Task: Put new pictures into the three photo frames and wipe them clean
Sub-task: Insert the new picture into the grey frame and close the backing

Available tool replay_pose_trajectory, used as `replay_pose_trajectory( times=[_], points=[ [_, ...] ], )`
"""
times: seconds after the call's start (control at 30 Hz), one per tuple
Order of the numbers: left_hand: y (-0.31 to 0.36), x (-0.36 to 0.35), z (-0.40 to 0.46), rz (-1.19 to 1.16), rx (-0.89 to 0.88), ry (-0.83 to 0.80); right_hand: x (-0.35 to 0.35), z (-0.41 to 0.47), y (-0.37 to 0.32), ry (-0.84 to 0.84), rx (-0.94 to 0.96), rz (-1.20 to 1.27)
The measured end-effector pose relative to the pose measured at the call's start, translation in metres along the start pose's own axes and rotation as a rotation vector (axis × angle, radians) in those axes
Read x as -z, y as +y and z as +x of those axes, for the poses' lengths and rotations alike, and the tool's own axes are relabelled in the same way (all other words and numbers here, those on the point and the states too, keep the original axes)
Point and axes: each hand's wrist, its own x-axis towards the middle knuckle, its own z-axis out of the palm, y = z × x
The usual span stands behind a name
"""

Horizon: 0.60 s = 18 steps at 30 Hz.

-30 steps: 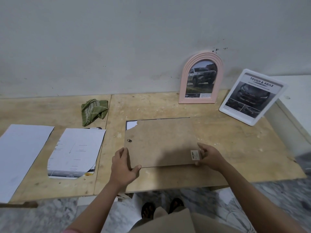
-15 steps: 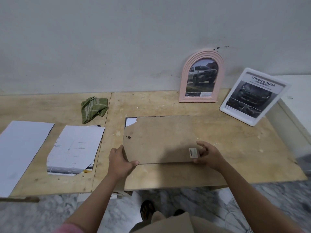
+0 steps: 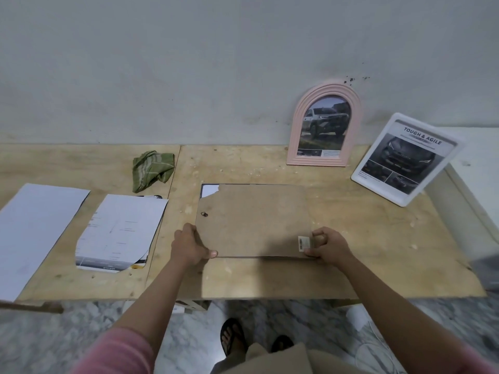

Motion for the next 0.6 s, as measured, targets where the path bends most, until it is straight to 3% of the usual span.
replay_pose_trajectory(
  times=[0.23, 0.37, 0.5, 0.6],
  points=[
    [-0.008, -0.007, -0.009, 0.000, -0.036, -0.007, -0.002, -0.005, -0.006, 0.006, 0.077, -0.099],
    [-0.006, -0.008, -0.003, -0.074, -0.007, 0.000, -0.023, -0.008, -0.020, 0.188, 0.397, -0.315],
    [0.002, -0.011, 0.000, -0.094, 0.022, 0.025, -0.060, -0.018, -0.037, -0.111, 0.503, -0.672],
    [0.006, -0.011, 0.005, -0.083, 0.058, 0.023, -0.077, -0.017, -0.031, -0.118, 0.509, -0.769]
  ],
)
